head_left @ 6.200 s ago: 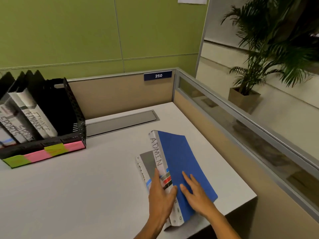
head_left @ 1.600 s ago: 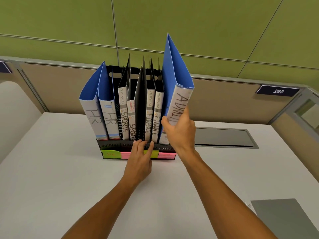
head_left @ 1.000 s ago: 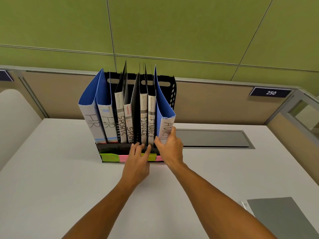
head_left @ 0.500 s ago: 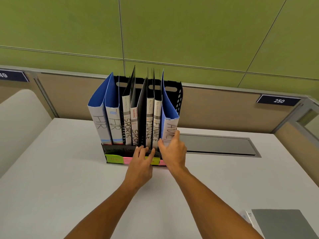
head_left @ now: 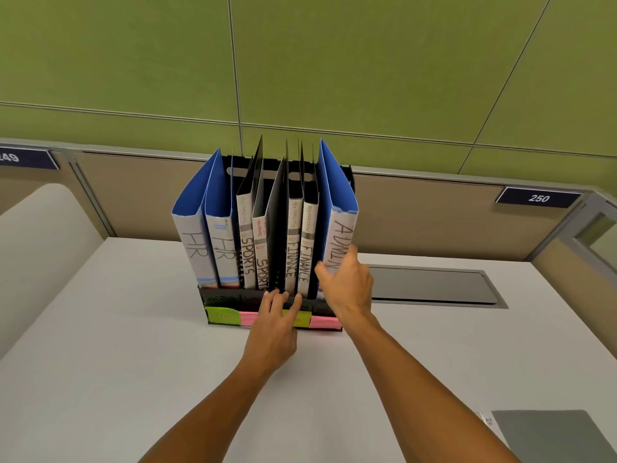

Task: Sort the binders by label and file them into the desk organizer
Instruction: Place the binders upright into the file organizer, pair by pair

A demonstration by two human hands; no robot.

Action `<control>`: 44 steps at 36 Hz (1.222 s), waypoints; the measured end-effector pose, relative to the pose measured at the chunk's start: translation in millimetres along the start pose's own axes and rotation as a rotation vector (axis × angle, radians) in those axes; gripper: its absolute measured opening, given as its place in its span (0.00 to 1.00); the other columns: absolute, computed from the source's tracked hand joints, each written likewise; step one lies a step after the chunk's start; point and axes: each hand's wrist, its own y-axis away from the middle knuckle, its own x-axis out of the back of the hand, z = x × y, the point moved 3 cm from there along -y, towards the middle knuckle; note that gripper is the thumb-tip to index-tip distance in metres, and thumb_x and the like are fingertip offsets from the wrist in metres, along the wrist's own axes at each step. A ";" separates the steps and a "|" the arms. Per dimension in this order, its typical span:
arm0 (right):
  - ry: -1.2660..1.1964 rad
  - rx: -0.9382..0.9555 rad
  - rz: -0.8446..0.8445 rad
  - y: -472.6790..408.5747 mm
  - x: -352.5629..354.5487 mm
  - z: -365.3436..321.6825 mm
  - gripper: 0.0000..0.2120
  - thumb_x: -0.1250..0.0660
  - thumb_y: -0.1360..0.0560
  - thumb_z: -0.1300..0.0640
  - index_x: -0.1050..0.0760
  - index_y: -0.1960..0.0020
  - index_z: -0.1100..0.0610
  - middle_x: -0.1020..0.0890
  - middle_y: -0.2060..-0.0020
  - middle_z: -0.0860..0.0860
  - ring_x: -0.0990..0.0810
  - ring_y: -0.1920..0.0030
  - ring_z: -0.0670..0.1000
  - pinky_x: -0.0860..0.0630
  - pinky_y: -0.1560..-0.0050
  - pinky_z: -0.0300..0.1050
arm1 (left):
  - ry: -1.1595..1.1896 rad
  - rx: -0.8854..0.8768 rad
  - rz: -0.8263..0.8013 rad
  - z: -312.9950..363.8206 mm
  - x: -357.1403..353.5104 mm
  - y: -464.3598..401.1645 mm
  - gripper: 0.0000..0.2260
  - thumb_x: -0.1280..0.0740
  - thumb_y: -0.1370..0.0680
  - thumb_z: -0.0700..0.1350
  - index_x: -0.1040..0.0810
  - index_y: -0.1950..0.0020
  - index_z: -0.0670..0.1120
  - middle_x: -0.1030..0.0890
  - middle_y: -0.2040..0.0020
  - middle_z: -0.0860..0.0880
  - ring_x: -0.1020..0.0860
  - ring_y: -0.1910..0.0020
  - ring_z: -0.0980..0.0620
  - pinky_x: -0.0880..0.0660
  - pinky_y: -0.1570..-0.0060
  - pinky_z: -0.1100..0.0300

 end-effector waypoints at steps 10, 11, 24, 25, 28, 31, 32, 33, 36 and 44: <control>0.052 -0.062 -0.119 6.5 -26.3 25.3 0.26 0.30 0.23 0.44 0.32 0.31 0.54 0.20 0.36 0.55 0.19 0.42 0.59 0.18 0.46 0.51 | -0.022 -0.002 0.004 2.1 -0.7 -1.4 0.30 0.27 0.31 0.42 0.26 0.28 0.42 0.22 0.37 0.39 0.27 0.36 0.38 0.27 0.33 0.42; 0.049 -0.057 -0.123 6.4 -27.6 25.1 0.26 0.30 0.23 0.44 0.32 0.31 0.54 0.20 0.36 0.55 0.19 0.41 0.59 0.19 0.45 0.51 | -0.021 0.000 0.006 2.2 -0.8 -1.4 0.30 0.27 0.31 0.42 0.26 0.28 0.42 0.22 0.37 0.39 0.27 0.35 0.38 0.27 0.33 0.42; -0.237 -0.144 -0.319 17.8 -33.6 42.1 0.27 0.34 0.20 0.63 0.35 0.23 0.51 0.23 0.31 0.51 0.25 0.31 0.54 0.24 0.33 0.52 | 0.026 0.059 -0.019 7.6 -5.3 6.3 0.33 0.30 0.28 0.41 0.33 0.23 0.41 0.29 0.27 0.38 0.36 0.24 0.36 0.35 0.26 0.42; -0.290 -0.146 -0.330 20.8 -30.4 43.0 0.28 0.36 0.19 0.66 0.37 0.22 0.51 0.24 0.30 0.51 0.26 0.30 0.53 0.25 0.32 0.52 | 0.034 0.075 -0.028 9.0 -4.8 7.6 0.33 0.31 0.27 0.42 0.34 0.22 0.41 0.31 0.26 0.38 0.38 0.23 0.36 0.38 0.25 0.41; -0.350 -0.134 -0.320 34.7 -17.3 50.1 0.27 0.40 0.18 0.67 0.37 0.22 0.51 0.26 0.28 0.51 0.28 0.28 0.52 0.27 0.30 0.50 | 0.075 0.137 -0.081 16.3 -2.6 14.3 0.32 0.34 0.22 0.45 0.40 0.20 0.44 0.41 0.20 0.41 0.48 0.19 0.40 0.45 0.22 0.43; -0.339 -0.158 -0.285 52.7 -3.5 64.0 0.25 0.40 0.17 0.65 0.36 0.22 0.53 0.26 0.28 0.52 0.28 0.28 0.53 0.28 0.31 0.48 | 0.145 0.162 -0.066 28.4 2.8 23.6 0.30 0.33 0.22 0.45 0.38 0.21 0.44 0.43 0.19 0.41 0.46 0.19 0.41 0.42 0.22 0.46; -0.332 -0.164 -0.269 58.7 1.8 69.4 0.24 0.40 0.17 0.65 0.35 0.23 0.53 0.25 0.29 0.52 0.27 0.28 0.53 0.28 0.31 0.47 | 0.160 0.157 -0.057 33.5 5.0 26.5 0.30 0.33 0.22 0.44 0.37 0.21 0.43 0.42 0.19 0.41 0.44 0.20 0.41 0.41 0.23 0.47; -0.327 -0.163 -0.254 64.9 7.3 74.7 0.24 0.39 0.18 0.65 0.34 0.23 0.54 0.24 0.30 0.52 0.26 0.29 0.53 0.27 0.32 0.45 | 0.177 0.151 -0.051 38.6 6.7 28.9 0.30 0.33 0.22 0.44 0.36 0.21 0.43 0.41 0.20 0.41 0.43 0.20 0.41 0.40 0.23 0.47; -0.313 -0.140 -0.198 84.6 26.7 92.4 0.20 0.39 0.18 0.66 0.29 0.27 0.55 0.20 0.35 0.52 0.22 0.34 0.52 0.26 0.38 0.38 | 0.235 0.161 -0.031 54.9 10.1 35.3 0.29 0.32 0.22 0.45 0.34 0.22 0.43 0.37 0.21 0.42 0.39 0.22 0.43 0.38 0.23 0.49; -0.311 -0.107 -0.070 129.0 90.9 147.8 0.16 0.36 0.18 0.61 0.25 0.32 0.52 0.17 0.40 0.47 0.20 0.41 0.45 0.28 0.47 0.25 | 0.318 0.185 -0.055 115.6 8.6 61.5 0.29 0.34 0.21 0.52 0.36 0.21 0.47 0.37 0.21 0.47 0.34 0.24 0.47 0.33 0.29 0.54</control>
